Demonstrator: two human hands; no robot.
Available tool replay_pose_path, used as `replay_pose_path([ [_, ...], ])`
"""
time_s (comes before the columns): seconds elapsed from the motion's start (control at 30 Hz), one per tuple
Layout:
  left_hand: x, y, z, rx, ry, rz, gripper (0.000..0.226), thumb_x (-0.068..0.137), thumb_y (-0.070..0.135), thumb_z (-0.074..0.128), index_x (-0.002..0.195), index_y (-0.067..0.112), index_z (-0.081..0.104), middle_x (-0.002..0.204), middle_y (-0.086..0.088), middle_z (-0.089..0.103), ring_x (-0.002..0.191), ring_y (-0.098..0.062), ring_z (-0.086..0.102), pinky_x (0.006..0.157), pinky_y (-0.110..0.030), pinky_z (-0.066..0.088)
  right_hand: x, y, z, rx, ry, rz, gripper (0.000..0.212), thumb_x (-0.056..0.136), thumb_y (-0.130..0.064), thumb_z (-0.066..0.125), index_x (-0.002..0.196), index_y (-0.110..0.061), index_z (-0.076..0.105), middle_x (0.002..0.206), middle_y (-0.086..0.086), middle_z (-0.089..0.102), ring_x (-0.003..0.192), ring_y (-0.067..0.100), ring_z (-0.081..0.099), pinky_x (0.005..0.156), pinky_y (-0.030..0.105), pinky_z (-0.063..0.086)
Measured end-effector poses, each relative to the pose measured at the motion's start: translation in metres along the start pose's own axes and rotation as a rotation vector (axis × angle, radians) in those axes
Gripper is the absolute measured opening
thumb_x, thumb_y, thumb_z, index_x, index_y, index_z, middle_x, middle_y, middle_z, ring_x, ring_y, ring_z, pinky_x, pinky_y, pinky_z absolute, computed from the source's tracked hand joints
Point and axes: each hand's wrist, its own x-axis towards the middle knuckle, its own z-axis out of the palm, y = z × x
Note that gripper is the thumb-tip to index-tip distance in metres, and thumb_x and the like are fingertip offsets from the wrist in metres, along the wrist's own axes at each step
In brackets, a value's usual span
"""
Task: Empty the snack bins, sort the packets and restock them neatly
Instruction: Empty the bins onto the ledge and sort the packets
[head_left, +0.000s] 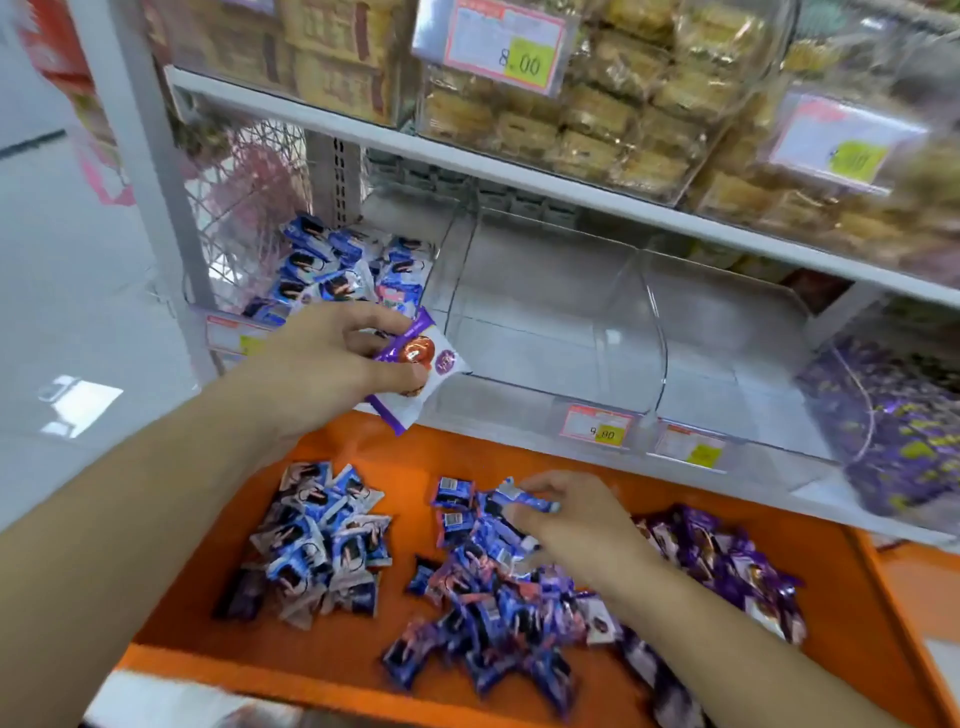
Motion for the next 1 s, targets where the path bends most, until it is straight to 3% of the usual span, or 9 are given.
replay_pose_path([
  [0.07,0.000,-0.003,0.005,0.010,-0.012,0.012,0.035,0.082,0.011,0.085,0.113,0.024,0.073,0.096,0.002,0.080,0.089,-0.013,0.077,0.080,-0.023,0.059,0.004,-0.010,0.012,0.174,-0.158,-0.035,0.048,0.096,-0.026,0.076,0.140,-0.019,0.059,0.122,-0.008,0.069,0.096,0.013,0.078,0.075,0.023,0.061],
  [0.17,0.000,-0.004,0.009,0.045,-0.031,0.027,0.037,0.079,0.017,0.088,0.111,0.028,0.074,0.099,0.004,0.080,0.092,-0.009,0.076,0.089,-0.027,0.054,0.006,-0.017,0.007,0.044,-0.133,-0.095,0.048,0.094,-0.027,0.078,0.138,-0.031,0.059,0.125,-0.011,0.070,0.103,0.009,0.074,0.090,0.035,0.064],
  [0.3,0.003,-0.005,0.018,0.108,-0.071,0.029,0.042,0.073,0.022,0.093,0.109,0.031,0.073,0.097,0.014,0.079,0.092,-0.001,0.073,0.088,-0.022,0.052,0.003,-0.019,-0.031,0.143,-0.044,-0.170,0.036,0.096,-0.013,0.073,0.128,-0.028,0.065,0.123,-0.007,0.073,0.105,0.011,0.074,0.095,0.039,0.062],
  [0.4,0.002,-0.007,0.042,0.184,-0.175,0.040,0.047,0.072,0.020,0.095,0.111,0.031,0.071,0.099,0.013,0.077,0.090,0.000,0.073,0.078,-0.016,0.057,-0.004,-0.024,-0.048,0.288,-0.054,-0.291,0.037,0.097,-0.019,0.073,0.132,-0.026,0.065,0.127,-0.005,0.072,0.114,0.014,0.072,0.096,0.043,0.061],
  [0.6,-0.002,-0.017,0.107,0.246,-0.375,0.088,0.051,0.073,0.019,0.093,0.111,0.036,0.065,0.111,0.017,0.069,0.097,-0.002,0.072,0.091,-0.038,0.061,-0.005,0.005,-0.067,0.189,-0.016,-0.254,0.027,0.092,-0.007,0.078,0.118,-0.012,0.070,0.107,0.008,0.078,0.095,0.031,0.076,0.085,0.051,0.064],
  [0.67,-0.001,-0.019,0.116,0.282,-0.385,0.091,0.053,0.074,0.019,0.092,0.113,0.037,0.062,0.115,0.019,0.065,0.097,0.000,0.070,0.090,-0.037,0.061,-0.002,0.024,-0.096,0.071,0.009,-0.174,0.031,0.089,-0.016,0.083,0.117,-0.019,0.071,0.109,0.005,0.078,0.097,0.032,0.076,0.085,0.050,0.063],
  [0.77,0.005,-0.019,0.114,0.313,-0.358,0.085,0.045,0.077,0.020,0.090,0.111,0.037,0.065,0.112,0.018,0.065,0.095,-0.001,0.071,0.090,-0.039,0.061,0.002,0.064,-0.154,-0.413,0.026,-0.009,0.045,0.077,-0.038,0.090,0.115,-0.035,0.068,0.121,-0.009,0.070,0.114,0.012,0.068,0.099,0.041,0.055],
  [0.9,0.010,-0.023,0.114,0.386,-0.376,0.067,0.038,0.082,0.020,0.087,0.109,0.035,0.065,0.109,0.013,0.067,0.093,-0.001,0.071,0.091,-0.037,0.060,-0.003,0.114,-0.217,-0.825,0.039,0.273,0.048,0.077,-0.026,0.086,0.119,-0.021,0.064,0.111,0.000,0.062,0.091,0.016,0.066,0.073,0.030,0.058],
  [1.0,0.012,-0.025,0.117,0.457,-0.400,0.071,0.034,0.084,0.025,0.085,0.108,0.036,0.065,0.109,0.013,0.068,0.092,0.004,0.069,0.091,-0.031,0.058,-0.001,0.137,-0.231,-0.909,0.084,0.367,0.063,0.078,-0.031,0.087,0.133,-0.018,0.060,0.129,0.003,0.064,0.113,0.022,0.063,0.090,0.031,0.055],
])
